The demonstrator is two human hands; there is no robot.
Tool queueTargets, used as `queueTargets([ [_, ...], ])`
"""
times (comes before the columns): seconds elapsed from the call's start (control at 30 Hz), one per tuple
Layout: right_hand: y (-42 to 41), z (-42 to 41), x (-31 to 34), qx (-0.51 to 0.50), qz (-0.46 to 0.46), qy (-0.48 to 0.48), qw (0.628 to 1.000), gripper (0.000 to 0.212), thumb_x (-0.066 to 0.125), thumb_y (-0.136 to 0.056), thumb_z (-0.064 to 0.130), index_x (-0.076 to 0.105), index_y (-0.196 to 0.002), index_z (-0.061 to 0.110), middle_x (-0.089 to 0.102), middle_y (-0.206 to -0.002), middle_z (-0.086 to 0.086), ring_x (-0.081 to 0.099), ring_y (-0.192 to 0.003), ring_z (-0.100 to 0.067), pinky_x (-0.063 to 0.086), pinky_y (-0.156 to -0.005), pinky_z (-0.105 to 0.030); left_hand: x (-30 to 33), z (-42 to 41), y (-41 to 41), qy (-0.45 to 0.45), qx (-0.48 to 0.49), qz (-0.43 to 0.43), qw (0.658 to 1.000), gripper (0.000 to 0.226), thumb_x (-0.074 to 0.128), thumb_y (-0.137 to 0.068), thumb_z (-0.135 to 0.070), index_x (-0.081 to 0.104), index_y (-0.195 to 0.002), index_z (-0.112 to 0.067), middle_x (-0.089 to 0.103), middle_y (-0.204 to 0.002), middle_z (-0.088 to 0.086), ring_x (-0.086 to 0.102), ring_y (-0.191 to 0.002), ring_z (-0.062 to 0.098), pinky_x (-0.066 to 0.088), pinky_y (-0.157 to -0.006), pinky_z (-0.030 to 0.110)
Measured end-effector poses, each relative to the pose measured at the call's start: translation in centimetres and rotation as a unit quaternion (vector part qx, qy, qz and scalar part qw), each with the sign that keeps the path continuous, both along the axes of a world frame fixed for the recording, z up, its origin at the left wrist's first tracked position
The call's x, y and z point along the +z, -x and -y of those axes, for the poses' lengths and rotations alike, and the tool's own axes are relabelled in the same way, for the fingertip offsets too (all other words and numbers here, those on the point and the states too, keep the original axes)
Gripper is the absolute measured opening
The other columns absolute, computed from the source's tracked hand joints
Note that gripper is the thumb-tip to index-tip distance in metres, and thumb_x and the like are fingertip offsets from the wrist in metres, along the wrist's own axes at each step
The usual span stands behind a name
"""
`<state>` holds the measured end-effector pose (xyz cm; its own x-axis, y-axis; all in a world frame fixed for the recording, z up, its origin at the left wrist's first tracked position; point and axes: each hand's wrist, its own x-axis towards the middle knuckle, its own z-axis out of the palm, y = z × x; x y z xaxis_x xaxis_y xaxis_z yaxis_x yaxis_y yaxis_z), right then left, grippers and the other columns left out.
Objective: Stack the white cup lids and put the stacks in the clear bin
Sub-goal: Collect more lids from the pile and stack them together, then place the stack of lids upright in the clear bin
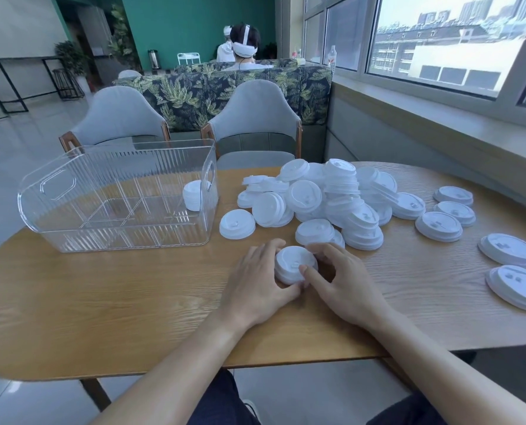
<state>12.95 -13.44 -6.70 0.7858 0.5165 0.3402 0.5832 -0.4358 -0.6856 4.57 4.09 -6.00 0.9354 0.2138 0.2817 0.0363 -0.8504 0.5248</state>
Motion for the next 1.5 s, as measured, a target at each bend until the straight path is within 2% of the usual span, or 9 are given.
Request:
queueTargets([
  [0.3, 0.2, 0.1, 0.1, -0.003, -0.012, -0.056, 0.998, 0.027, 0.056, -0.097, 0.05, 0.067, -0.109, 0.029, 0.068, -0.106, 0.019, 0.064, -0.102, 0.0, 0.053, -0.089, -0.032, 0.0, -0.8, 1.1, 0.058, 0.025, 0.044, 0.997, 0.064, 0.079, -0.07, -0.065, 0.051, -0.121, -0.039, 0.058, -0.111, -0.029, 0.055, -0.108, 0.003, 0.046, -0.094, 0.029],
  [0.43, 0.2, 0.1, 0.1, 0.007, 0.013, -0.027, 1.0, 0.018, 0.059, -0.095, 0.045, 0.069, -0.097, 0.031, 0.066, -0.1, 0.02, 0.063, -0.099, 0.0, 0.052, -0.084, -0.028, -0.1, -2.5, 2.5, 0.11, 0.028, 0.06, 0.992, 0.062, 0.079, -0.067, -0.064, 0.051, -0.118, -0.046, 0.062, -0.115, -0.026, 0.062, -0.107, 0.003, 0.052, -0.092, 0.034],
  [0.53, 0.4, 0.1, -0.1, 0.009, 0.065, 0.035, 0.997, 0.01, 0.061, -0.093, 0.044, 0.064, -0.092, 0.034, 0.062, -0.094, 0.02, 0.059, -0.094, -0.004, 0.048, -0.08, -0.026, 0.6, -4.2, 3.9, 0.125, 0.035, 0.086, 0.988, 0.066, 0.077, -0.065, -0.065, 0.052, -0.122, -0.044, 0.06, -0.12, -0.03, 0.056, -0.114, -0.003, 0.046, -0.096, 0.021],
  [0.6, 0.6, 0.1, -0.2, 0.011, 0.091, 0.07, 0.993, 0.014, 0.059, -0.092, 0.048, 0.062, -0.095, 0.034, 0.059, -0.095, 0.022, 0.056, -0.095, -0.002, 0.048, -0.08, -0.026, 1.4, -5.4, 4.7, 0.131, 0.035, 0.11, 0.985, 0.067, 0.076, -0.064, -0.063, 0.054, -0.124, -0.042, 0.058, -0.121, -0.031, 0.052, -0.118, -0.005, 0.04, -0.096, 0.013],
  [0.8, 0.6, -0.4, -0.3, 0.043, 0.127, 0.106, 0.985, 0.025, 0.046, -0.09, 0.057, 0.063, -0.098, 0.04, 0.056, -0.105, 0.029, 0.055, -0.103, -0.001, 0.05, -0.083, -0.025, 4.6, -10.2, 5.5, 0.158, 0.036, 0.168, 0.972, 0.065, 0.08, -0.064, -0.05, 0.057, -0.124, -0.038, 0.064, -0.121, -0.023, 0.06, -0.116, 0.004, 0.044, -0.096, 0.014],
  [1.0, 1.0, -2.1, -0.5, 0.047, 0.133, 0.115, 0.983, 0.015, 0.054, -0.092, 0.05, 0.064, -0.1, 0.042, 0.051, -0.113, 0.037, 0.049, -0.11, 0.01, 0.038, -0.084, -0.007, 6.8, -15.9, 4.2, 0.137, 0.064, 0.168, 0.974, 0.077, 0.077, -0.064, -0.053, 0.055, -0.132, -0.027, 0.063, -0.127, -0.017, 0.058, -0.119, 0.001, 0.041, -0.097, 0.01],
  [1.17, 1.2, -4.0, -0.6, 0.05, 0.154, 0.098, 0.982, 0.018, 0.052, -0.089, 0.053, 0.065, -0.096, 0.043, 0.055, -0.11, 0.035, 0.05, -0.107, 0.012, 0.039, -0.077, -0.002, 7.3, -20.1, 1.3, 0.132, 0.082, 0.144, 0.977, 0.067, 0.088, -0.077, -0.024, 0.052, -0.134, -0.023, 0.058, -0.125, -0.023, 0.053, -0.113, -0.013, 0.036, -0.089, 0.0],
  [1.27, 0.7, -4.7, -1.0, 0.062, 0.172, 0.068, 0.981, 0.013, 0.059, -0.086, 0.048, 0.068, -0.092, 0.04, 0.056, -0.106, 0.033, 0.055, -0.102, 0.008, 0.044, -0.081, -0.009, 7.2, -22.3, -0.9, 0.118, 0.092, 0.127, 0.981, 0.063, 0.087, -0.079, -0.02, 0.049, -0.129, -0.029, 0.054, -0.119, -0.029, 0.051, -0.106, -0.021, 0.035, -0.083, -0.003],
  [1.5, -0.5, -5.4, -1.7, 0.065, 0.211, 0.016, 0.975, 0.011, 0.065, -0.078, 0.044, 0.071, -0.08, 0.035, 0.061, -0.099, 0.03, 0.057, -0.089, 0.009, 0.045, -0.074, -0.007, 6.3, -26.7, -5.9, 0.086, 0.1, 0.052, 0.99, 0.069, 0.088, -0.077, -0.033, 0.05, -0.134, -0.025, 0.058, -0.127, -0.011, 0.057, -0.115, 0.012, 0.049, -0.098, 0.032],
])
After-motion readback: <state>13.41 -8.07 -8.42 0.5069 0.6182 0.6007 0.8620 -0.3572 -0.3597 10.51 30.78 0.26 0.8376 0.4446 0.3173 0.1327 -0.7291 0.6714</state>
